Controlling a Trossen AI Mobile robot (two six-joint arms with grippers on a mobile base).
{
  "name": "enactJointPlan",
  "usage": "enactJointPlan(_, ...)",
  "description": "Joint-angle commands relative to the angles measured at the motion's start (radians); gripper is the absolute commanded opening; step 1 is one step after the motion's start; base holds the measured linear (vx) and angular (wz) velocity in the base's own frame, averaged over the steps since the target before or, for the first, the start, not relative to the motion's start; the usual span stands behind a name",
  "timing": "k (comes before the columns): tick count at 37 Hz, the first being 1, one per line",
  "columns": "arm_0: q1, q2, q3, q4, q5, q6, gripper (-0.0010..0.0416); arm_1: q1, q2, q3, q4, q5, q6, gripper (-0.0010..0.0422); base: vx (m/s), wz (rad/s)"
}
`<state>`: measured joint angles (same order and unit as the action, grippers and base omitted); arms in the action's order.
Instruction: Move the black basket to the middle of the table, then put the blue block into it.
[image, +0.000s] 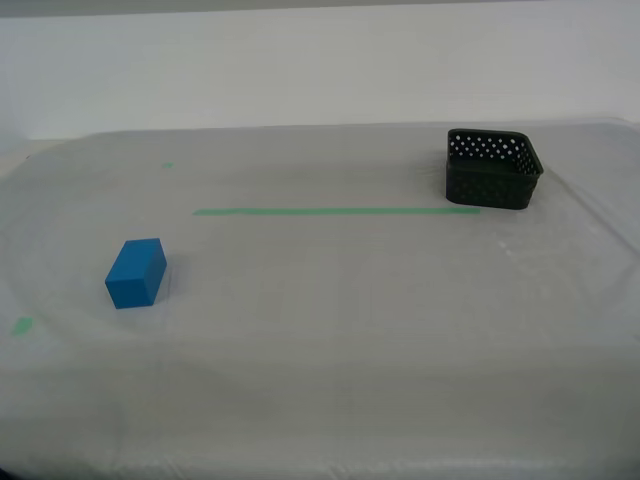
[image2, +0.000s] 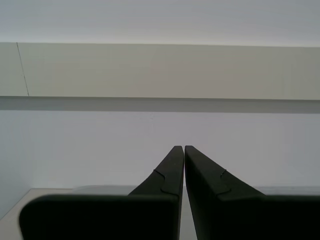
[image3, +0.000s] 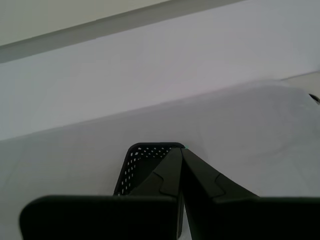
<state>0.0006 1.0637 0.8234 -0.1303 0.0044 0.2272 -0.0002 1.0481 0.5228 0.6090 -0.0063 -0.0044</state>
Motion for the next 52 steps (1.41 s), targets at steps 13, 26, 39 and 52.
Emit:
enactJointPlan(13, 0.000, 0.151, 0.230, -0.280, -0.003, 0.010, -0.0001, 0.000, 0.000, 0.000, 0.006, -0.001, 0.002, 0.0000, 0.000, 0.000)
enactJointPlan(26, 0.000, 0.305, 0.401, -0.489, -0.015, 0.009, -0.0001, 0.000, 0.000, 0.000, 0.006, -0.001, 0.002, 0.0000, 0.000, 0.000)
enactJointPlan(39, 0.000, 0.494, 0.566, -0.636, -0.041, 0.002, -0.0001, 0.000, 0.000, 0.000, 0.006, -0.001, 0.002, 0.0000, 0.000, 0.000)
enactJointPlan(52, 0.000, 0.665, 0.768, -0.828, -0.042, -0.006, -0.0001, 0.000, 0.000, 0.000, 0.006, -0.001, 0.002, 0.0000, 0.000, 0.000)
